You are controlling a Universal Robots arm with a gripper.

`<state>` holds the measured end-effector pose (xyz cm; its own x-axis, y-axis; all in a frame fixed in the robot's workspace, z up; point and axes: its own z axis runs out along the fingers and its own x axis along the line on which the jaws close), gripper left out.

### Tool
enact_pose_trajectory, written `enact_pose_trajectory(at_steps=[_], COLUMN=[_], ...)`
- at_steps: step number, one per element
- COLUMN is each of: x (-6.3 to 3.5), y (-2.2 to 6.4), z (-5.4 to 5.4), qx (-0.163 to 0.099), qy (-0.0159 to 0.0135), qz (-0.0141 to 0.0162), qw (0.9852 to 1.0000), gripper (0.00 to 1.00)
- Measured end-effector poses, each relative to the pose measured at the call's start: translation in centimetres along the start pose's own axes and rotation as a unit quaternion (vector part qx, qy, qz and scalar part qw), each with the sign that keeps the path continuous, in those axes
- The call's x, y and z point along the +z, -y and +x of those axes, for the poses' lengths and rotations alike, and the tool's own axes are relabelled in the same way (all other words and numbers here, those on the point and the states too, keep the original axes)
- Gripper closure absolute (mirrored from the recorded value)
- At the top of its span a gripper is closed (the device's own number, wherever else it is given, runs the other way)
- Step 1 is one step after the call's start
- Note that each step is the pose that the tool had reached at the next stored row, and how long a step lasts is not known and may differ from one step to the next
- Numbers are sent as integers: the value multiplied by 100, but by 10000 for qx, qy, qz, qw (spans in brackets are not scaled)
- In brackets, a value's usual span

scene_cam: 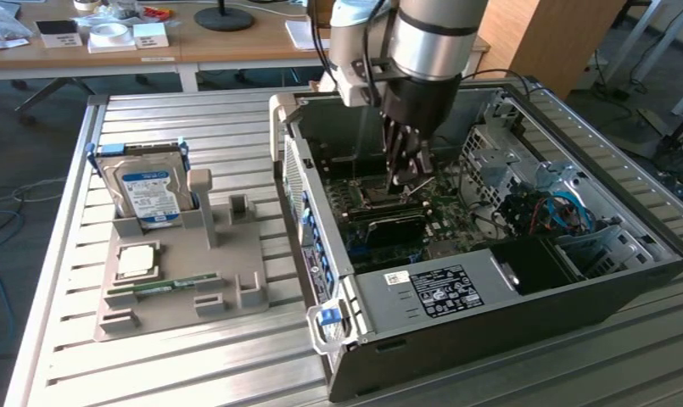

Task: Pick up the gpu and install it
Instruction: 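Press down on the gpu until it lock into place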

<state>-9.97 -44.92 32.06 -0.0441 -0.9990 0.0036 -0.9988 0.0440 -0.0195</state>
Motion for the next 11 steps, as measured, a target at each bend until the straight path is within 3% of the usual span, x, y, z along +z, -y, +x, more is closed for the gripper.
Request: enact_pose_trajectory(at_steps=[2,11], x=[-50,-52], y=[1,1], z=[0,0], qx=[0,0], qy=[0,0], qz=[0,0], qw=[10000,10000], gripper=[89,89])
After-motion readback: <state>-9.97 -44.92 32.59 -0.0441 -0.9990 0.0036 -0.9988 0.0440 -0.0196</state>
